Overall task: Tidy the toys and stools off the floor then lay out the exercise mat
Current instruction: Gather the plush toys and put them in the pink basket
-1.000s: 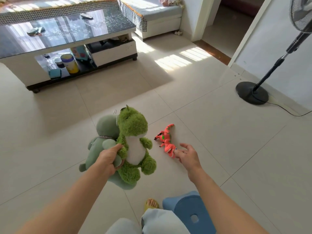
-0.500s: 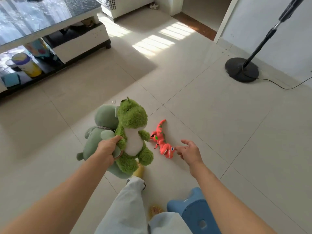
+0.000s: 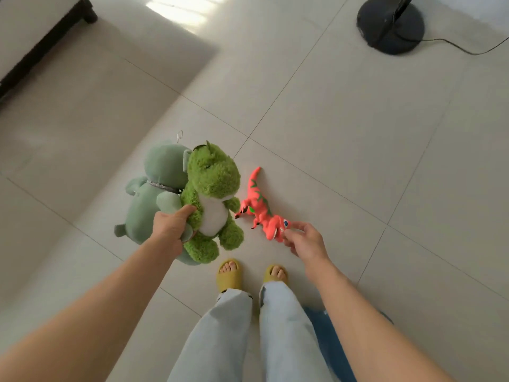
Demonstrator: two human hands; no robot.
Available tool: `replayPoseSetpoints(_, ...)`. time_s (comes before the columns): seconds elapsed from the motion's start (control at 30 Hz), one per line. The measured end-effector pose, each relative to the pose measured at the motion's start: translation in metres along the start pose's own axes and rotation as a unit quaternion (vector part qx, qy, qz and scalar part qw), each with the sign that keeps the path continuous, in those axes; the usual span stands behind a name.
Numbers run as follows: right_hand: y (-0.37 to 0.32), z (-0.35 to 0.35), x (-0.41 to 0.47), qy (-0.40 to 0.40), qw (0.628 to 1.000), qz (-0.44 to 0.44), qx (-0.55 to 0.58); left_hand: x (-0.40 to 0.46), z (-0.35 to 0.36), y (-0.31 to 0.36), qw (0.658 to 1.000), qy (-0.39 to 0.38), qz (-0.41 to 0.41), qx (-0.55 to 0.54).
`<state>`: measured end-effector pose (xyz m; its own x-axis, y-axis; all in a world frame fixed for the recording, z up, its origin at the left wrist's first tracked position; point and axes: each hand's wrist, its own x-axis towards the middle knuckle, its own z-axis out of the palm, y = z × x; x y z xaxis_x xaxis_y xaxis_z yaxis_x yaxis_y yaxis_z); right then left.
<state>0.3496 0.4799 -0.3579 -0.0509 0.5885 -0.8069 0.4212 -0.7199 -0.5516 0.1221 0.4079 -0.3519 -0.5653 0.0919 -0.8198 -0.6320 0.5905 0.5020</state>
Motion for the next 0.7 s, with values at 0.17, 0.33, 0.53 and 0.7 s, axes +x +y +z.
replayPoseSetpoints(0.17,0.036,0.028,0.078,-0.007,0.998,0.069,0.0,0.077,0.034,-0.028,0.999,0.026,-0.02,0.038)
replayPoseSetpoints(0.33,0.083,0.062,0.17,-0.022,0.994,0.107,-0.015,0.159,0.065,-0.078,0.997,0.043,-0.037,0.055)
replayPoseSetpoints(0.53,0.126,0.093,0.262,-0.036,0.988,0.148,-0.023,0.244,0.096,-0.13,0.994,0.071,-0.065,0.056)
replayPoseSetpoints(0.7,0.158,0.115,0.319,-0.018,0.983,0.185,-0.011,0.296,0.109,-0.16,0.992,0.078,-0.07,0.066)
